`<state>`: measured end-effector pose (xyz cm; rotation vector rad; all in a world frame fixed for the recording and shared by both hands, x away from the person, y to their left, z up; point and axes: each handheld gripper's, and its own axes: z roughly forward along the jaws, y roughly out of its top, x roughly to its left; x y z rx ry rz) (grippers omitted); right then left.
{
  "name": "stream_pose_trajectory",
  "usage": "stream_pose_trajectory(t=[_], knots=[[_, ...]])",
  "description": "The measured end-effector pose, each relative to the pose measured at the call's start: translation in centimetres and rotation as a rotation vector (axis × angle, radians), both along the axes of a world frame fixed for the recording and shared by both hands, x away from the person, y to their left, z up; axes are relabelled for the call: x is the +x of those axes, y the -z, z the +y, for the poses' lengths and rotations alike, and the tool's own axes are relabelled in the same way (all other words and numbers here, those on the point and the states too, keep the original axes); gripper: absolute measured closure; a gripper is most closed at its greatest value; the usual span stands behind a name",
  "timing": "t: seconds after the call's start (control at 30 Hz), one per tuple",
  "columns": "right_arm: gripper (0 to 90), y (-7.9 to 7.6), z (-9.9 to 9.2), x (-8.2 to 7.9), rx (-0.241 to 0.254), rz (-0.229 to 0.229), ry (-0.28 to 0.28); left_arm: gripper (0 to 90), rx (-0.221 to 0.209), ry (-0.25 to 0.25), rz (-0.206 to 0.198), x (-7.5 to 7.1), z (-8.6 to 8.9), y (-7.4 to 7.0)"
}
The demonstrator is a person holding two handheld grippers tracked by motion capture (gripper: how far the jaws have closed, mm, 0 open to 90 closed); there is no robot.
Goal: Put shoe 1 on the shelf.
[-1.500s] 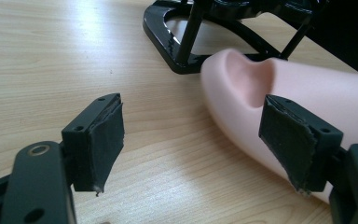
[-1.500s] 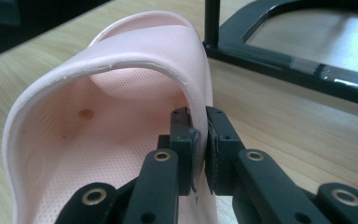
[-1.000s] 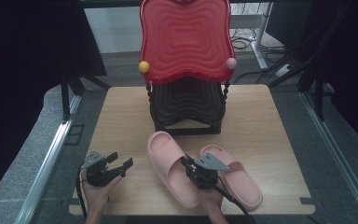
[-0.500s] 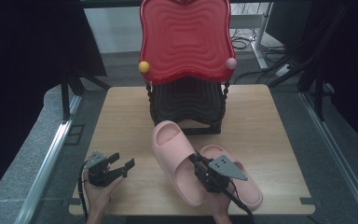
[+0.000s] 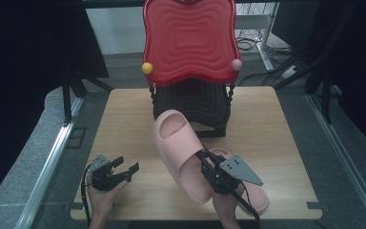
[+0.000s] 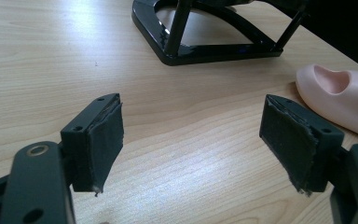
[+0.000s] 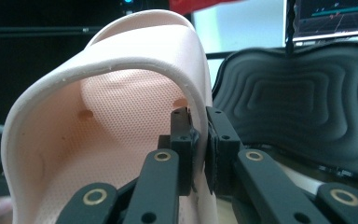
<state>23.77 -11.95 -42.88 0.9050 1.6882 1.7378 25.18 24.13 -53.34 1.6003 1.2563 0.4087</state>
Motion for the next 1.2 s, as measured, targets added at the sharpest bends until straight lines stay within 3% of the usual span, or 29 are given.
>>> stream_pose_trajectory(t=[0.53, 1.0, 1.2], knots=[[82.9, -3.7, -0.1, 1.4, 0.013, -0.07, 0.049, 21.7, -0.001, 0.003, 0.006, 0.1, -0.1, 0.1], [82.9, -8.6, 1.9, 5.4, -0.004, -0.112, 0.089, 21.8, -0.002, 0.011, 0.011, 0.2, -0.2, 0.2], [82.9, -9.9, 2.4, 6.9, -0.007, -0.117, 0.11, 21.8, -0.003, 0.012, 0.01, 0.2, -0.3, 0.3]])
